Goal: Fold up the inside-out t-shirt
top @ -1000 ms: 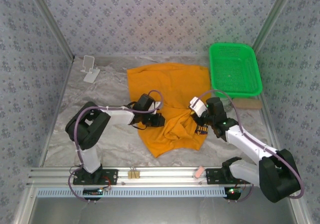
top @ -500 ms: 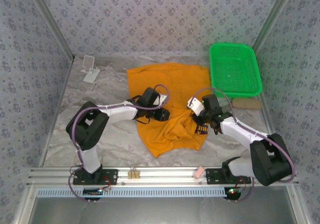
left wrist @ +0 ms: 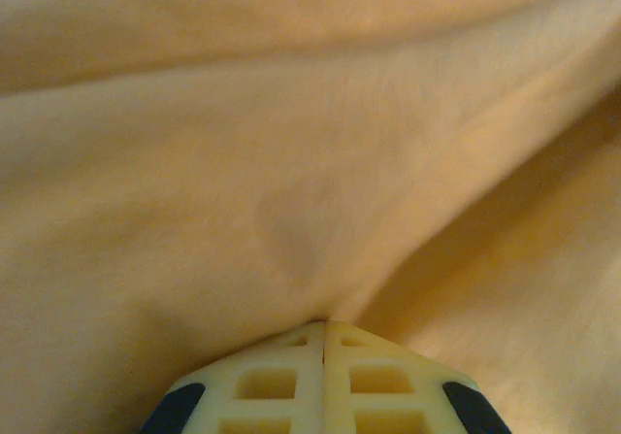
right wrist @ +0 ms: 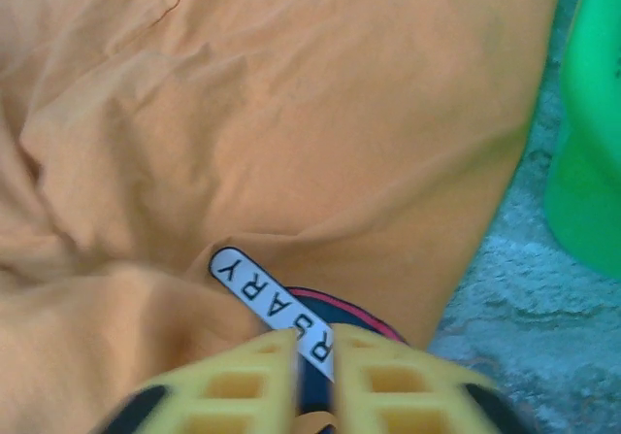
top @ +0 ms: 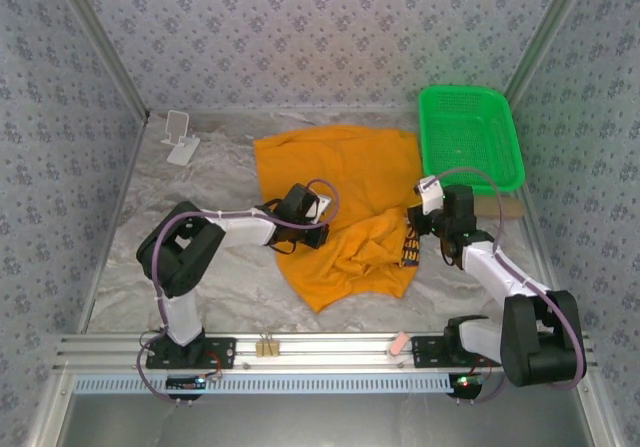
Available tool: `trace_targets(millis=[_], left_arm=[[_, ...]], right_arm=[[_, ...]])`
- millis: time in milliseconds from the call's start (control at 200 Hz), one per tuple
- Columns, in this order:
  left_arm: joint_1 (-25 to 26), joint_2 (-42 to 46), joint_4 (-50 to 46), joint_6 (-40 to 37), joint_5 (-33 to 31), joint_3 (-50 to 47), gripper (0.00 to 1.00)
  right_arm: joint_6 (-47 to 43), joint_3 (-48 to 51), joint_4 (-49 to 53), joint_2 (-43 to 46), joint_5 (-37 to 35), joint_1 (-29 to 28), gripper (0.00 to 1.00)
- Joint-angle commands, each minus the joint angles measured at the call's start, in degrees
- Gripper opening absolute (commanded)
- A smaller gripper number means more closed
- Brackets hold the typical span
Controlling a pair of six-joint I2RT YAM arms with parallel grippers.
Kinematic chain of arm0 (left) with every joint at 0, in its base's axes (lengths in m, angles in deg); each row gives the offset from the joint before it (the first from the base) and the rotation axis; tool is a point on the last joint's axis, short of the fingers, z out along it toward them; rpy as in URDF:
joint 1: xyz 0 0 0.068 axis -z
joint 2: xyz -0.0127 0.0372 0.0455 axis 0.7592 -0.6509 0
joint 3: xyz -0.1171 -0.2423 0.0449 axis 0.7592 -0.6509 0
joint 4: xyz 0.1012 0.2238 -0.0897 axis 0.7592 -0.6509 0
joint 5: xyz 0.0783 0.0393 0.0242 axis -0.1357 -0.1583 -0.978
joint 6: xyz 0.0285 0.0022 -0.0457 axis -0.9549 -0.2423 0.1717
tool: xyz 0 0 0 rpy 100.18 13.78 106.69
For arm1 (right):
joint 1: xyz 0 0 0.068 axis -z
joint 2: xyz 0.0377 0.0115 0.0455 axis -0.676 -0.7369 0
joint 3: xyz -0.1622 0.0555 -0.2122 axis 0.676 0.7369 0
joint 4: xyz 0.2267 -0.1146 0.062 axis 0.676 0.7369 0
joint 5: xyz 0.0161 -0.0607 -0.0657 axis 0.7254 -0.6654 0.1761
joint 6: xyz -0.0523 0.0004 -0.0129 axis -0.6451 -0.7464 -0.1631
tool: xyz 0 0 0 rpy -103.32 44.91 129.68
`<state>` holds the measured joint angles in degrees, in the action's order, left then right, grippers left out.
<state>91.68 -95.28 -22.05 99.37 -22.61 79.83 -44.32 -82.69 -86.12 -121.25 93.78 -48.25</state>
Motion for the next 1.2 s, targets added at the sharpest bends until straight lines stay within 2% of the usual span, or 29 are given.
trace_targets(millis=[0, 45, 100, 135, 195, 260, 325, 430, 630, 705, 840, 1005, 1129, 1199], left_arm=[[-0.3, -1.3, -6.4, -1.6, -4.0, -2.9, 0.05], [-0.3, -0.4, -6.6, -1.7, -2.7, -2.6, 0.06], [-0.4, 1.2, -8.3, -1.6, -1.2, -1.5, 0.08], [-0.2, 2.5, -9.5, -1.6, -0.3, -0.7, 0.10], [0.1, 5.1, -10.3, -1.5, 1.5, 0.3, 0.13], [0.3, 7.5, -10.8, -0.9, 3.9, 1.7, 0.16], [0.5, 9.3, -11.3, -0.1, 6.6, 3.9, 0.22], [1.9, 9.7, -11.9, 0.1, 9.5, 8.1, 0.30], [5.0, 4.5, -10.2, 4.3, 15.4, 14.8, 0.32], [6.9, 2.8, -7.8, 6.0, 15.6, 15.9, 0.32], [8.6, -1.1, -6.9, 9.1, 15.8, 17.0, 0.31], [9.8, -2.7, -2.0, 11.2, 17.3, 13.3, 0.27], [9.7, -3.1, 0.6, 11.7, 16.3, 10.5, 0.10], [9.4, -3.7, 1.2, 11.8, 16.0, 9.5, 0.07]], right_arm=[[4.5, -0.9, 2.8, 1.4, -2.3, 0.9, 0.39], [7.8, -3.4, 7.2, 1.9, -5.2, 0.9, 0.44], [16.8, -8.0, 15.7, 2.3, -9.9, 1.1, 0.52], [24.3, -11.3, 22.5, 1.9, -10.7, 1.5, 0.51], [32.3, -16.2, 31.6, 0.1, -3.8, 2.2, 0.50], [34.2, -19.1, 36.0, -3.2, 9.0, 2.5, 0.50], [35.7, -18.3, 33.7, -4.9, 17.3, 2.1, 0.48], [38.6, -15.1, 26.5, -6.4, 24.1, 1.9, 0.49], [37.3, -16.9, 26.8, -14.8, 27.3, 1.1, 0.50], [37.3, -16.6, 24.9, -17.4, 28.6, 1.3, 0.55], [38.9, -16.5, 21.4, -21.8, 32.7, 1.0, 0.55], [38.4, -16.3, 20.1, -23.5, 34.7, 1.4, 0.53], [38.4, -16.3, 18.5, -23.9, 36.3, 1.9, 0.49], [38.7, -16.6, 18.1, -24.6, 37.4, 2.0, 0.46]])
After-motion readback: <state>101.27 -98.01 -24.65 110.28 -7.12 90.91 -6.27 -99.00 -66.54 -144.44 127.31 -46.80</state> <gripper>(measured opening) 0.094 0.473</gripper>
